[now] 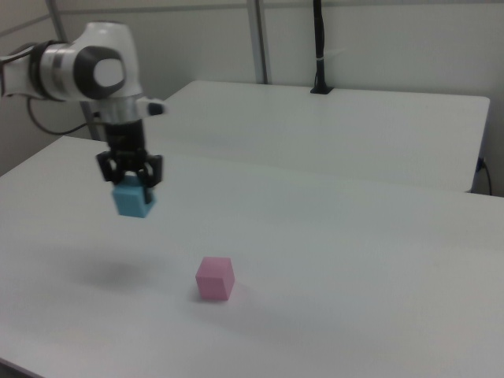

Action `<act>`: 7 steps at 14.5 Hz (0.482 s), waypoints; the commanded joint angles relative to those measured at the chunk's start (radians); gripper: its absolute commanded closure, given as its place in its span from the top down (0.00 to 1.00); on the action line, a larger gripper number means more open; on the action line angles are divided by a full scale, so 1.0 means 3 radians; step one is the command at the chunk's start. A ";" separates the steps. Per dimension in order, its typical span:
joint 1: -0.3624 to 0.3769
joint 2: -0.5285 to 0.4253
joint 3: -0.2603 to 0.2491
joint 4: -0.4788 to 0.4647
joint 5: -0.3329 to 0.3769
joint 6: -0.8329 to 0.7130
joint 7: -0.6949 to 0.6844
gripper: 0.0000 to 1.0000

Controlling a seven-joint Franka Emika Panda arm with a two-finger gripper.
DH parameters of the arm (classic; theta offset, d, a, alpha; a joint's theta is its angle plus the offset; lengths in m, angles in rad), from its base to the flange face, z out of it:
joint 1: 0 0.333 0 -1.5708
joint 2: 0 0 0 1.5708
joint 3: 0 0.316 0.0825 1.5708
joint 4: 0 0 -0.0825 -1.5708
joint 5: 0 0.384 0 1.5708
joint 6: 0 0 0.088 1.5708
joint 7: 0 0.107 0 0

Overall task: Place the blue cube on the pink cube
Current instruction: 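Lift the light-blue cube and carry it over the pink cube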

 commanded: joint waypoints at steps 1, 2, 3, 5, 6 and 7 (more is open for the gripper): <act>-0.0338 0.0069 -0.0175 0.0042 -0.0044 0.0023 -0.0443 0.06; -0.0344 0.0115 -0.0292 0.0037 -0.0059 0.0135 -0.0530 0.06; -0.0344 0.0156 -0.0389 0.0022 -0.0064 0.0238 -0.0587 0.07; -0.0359 0.0269 -0.0528 -0.0039 -0.0130 0.0346 -0.0730 0.07; -0.0359 0.0315 -0.0579 -0.0085 -0.0176 0.0407 -0.0786 0.07; -0.0359 0.0366 -0.0610 -0.0146 -0.0202 0.0519 -0.0792 0.07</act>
